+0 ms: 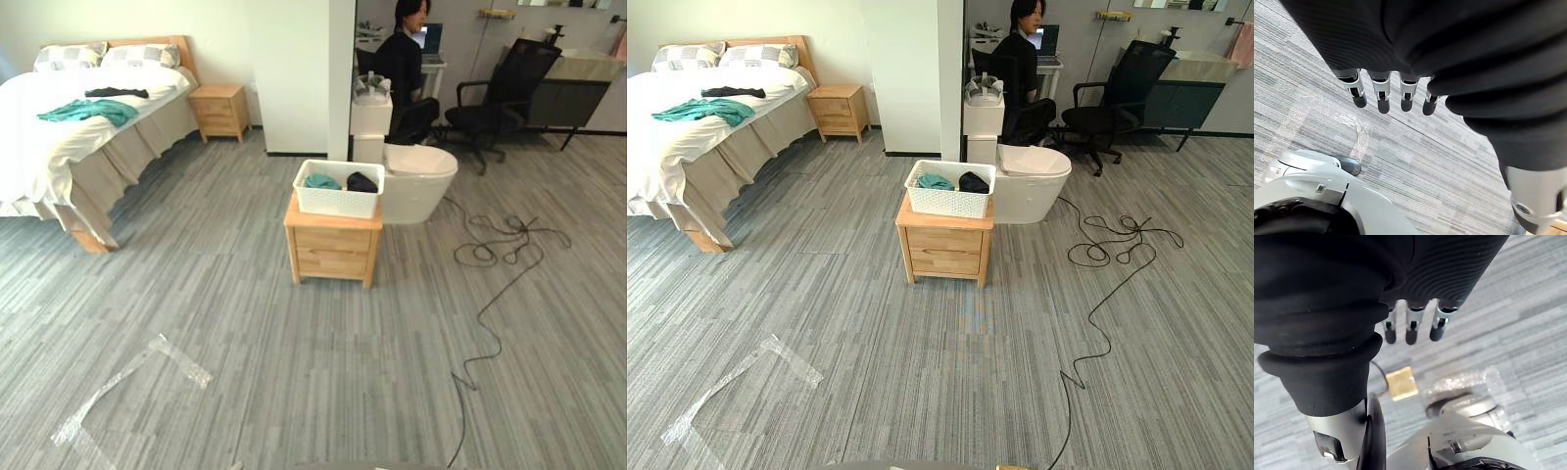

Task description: Pick up the laundry basket with both hands and put the clothes into the washing machine.

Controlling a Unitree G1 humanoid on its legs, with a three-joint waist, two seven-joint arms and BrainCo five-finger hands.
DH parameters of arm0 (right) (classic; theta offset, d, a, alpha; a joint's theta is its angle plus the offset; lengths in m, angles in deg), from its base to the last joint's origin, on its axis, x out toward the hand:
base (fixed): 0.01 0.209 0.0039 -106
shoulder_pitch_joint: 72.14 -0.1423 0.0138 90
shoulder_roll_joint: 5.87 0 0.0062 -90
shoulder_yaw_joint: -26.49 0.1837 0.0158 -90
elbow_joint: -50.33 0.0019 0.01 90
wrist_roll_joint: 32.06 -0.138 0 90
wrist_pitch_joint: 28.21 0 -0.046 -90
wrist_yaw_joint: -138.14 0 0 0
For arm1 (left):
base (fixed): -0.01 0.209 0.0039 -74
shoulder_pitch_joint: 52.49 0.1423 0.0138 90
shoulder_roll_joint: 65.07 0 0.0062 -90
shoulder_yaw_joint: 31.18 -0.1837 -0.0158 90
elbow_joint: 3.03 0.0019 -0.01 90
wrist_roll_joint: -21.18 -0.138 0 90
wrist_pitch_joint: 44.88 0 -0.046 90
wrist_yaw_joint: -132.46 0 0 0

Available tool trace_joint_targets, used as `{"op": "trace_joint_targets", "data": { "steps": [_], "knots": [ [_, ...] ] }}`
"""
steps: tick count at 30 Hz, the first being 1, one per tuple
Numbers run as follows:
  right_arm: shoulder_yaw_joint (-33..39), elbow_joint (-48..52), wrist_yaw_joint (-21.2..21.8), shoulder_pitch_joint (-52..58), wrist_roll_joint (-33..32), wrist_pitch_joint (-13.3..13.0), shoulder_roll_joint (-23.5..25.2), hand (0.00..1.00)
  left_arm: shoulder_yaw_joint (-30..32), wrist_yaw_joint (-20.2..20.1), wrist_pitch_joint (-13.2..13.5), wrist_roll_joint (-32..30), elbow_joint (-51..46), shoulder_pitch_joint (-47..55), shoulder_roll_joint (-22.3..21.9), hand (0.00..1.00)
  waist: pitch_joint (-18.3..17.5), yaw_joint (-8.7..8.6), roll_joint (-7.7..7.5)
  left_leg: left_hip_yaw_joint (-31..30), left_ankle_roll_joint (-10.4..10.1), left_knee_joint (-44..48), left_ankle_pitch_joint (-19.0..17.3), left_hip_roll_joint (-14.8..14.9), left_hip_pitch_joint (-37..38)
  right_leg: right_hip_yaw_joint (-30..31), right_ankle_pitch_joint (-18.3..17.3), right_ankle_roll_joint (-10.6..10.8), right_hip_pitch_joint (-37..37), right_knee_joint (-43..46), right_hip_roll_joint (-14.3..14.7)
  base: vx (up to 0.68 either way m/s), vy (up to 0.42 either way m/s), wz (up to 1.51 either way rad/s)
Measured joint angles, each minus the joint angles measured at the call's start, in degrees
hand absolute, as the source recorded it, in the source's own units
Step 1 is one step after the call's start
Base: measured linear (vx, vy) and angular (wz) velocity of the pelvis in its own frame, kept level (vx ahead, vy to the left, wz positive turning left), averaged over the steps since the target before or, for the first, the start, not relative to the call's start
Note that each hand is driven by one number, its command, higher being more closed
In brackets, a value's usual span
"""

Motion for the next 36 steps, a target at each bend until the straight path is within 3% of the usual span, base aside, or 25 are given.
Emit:
{"op": "trace_joint_targets", "data": {
  "steps": [36],
  "knots": [
    [-0.02, -1.51, 1.38, -0.48, 0.45, -0.01, 0.17, 0.0, 1.18, -1.34, -0.12, -0.13, 0.57, -0.08, 0.55, 0.0, 0.01, 0.96, -1.1, 0.34, 0.0, -0.25, 0.0, -0.03, 0.21, 0.11, 0.0, 0.0, -0.13, -0.05, -0.02, 0.0, -0.002, 0.0]
  ]
}}
